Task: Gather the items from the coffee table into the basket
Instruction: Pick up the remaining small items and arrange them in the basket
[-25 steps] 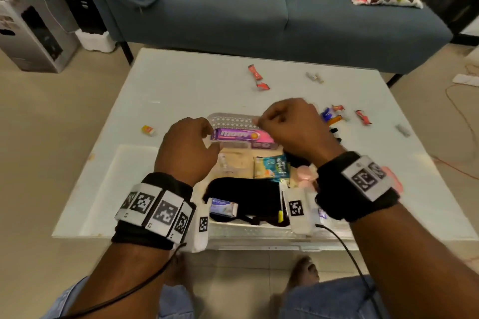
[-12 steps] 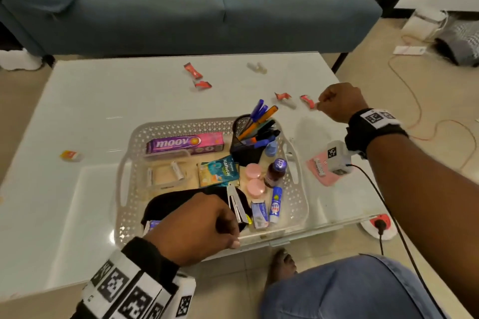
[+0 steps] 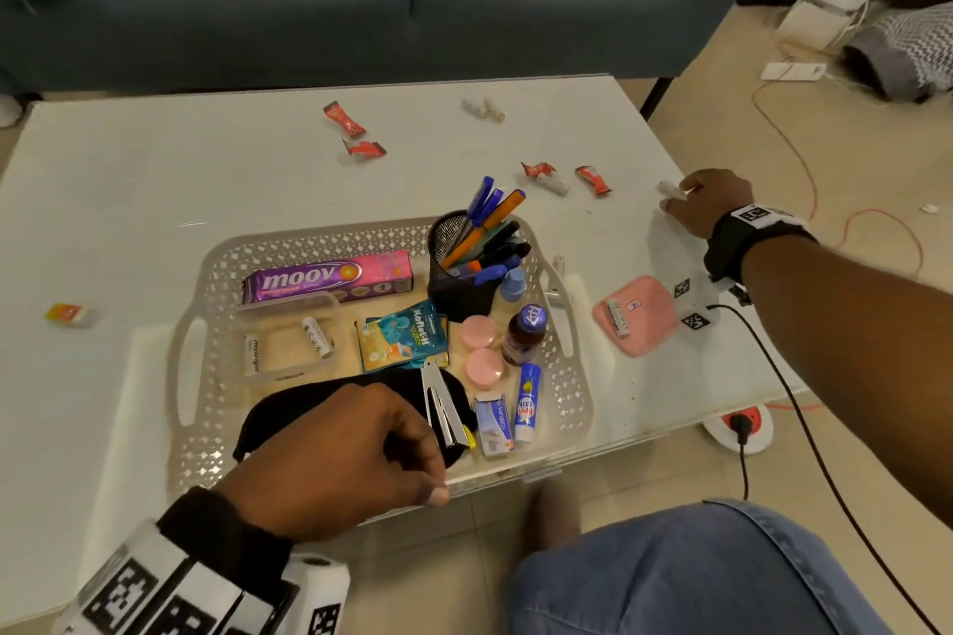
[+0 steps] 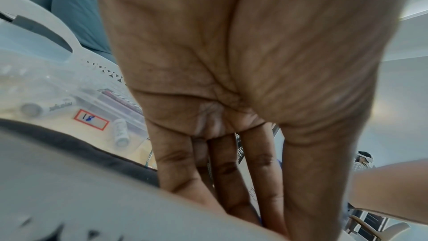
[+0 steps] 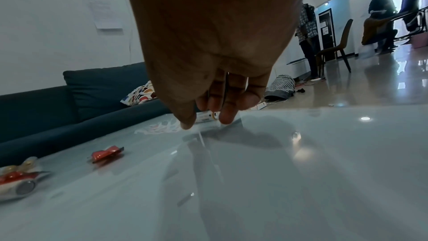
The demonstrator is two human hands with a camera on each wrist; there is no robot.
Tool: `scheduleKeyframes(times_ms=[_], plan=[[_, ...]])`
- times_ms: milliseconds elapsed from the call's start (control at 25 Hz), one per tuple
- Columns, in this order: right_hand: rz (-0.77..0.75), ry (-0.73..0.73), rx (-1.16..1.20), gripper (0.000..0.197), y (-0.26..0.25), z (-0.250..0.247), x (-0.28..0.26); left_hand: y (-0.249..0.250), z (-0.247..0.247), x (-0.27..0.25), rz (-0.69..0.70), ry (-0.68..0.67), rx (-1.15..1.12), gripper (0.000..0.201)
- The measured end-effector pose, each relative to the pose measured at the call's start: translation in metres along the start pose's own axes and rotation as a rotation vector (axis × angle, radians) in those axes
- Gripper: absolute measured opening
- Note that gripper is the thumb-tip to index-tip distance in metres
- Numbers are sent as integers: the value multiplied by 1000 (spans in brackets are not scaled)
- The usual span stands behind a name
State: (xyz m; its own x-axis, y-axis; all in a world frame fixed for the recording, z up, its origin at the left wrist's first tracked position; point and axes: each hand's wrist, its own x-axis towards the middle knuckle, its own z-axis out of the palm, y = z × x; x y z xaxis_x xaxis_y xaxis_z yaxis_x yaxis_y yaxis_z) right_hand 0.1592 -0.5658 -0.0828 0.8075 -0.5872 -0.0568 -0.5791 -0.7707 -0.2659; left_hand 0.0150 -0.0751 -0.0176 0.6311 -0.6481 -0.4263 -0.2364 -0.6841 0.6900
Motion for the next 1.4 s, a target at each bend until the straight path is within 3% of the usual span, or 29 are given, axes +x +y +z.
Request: scheduleKeyframes(times_ms=[360,520,720,880,1000,1120,1280,1400], plan=[[50,19,-40,39,-18,1,1,-2,0,2,-4,-17,-34,8],[11,72,82,29,-42,-11,-23,-3,1,1,13,-14,-30,10],[-182,246,407,24,-98,-50,-105,-3,-1,1,14,-28,-17,12],[-430,368,515,20,-151,-80,-200,-7,0,4,32,-17,-33,15],[-601,259,628,17,-189,-68,-270,-11,-3,0,57,33,-62,17],[-558,-3,801,13,-209,-38,-313,-20,-20,-8,88,262,-219,7],[-522,-205,870,11,-213,8,-328,-39,-44,-12,34,618,-435,5],[-531,-328,870,16,-216,30,-331,-44,-51,-9,12,727,-574,8]])
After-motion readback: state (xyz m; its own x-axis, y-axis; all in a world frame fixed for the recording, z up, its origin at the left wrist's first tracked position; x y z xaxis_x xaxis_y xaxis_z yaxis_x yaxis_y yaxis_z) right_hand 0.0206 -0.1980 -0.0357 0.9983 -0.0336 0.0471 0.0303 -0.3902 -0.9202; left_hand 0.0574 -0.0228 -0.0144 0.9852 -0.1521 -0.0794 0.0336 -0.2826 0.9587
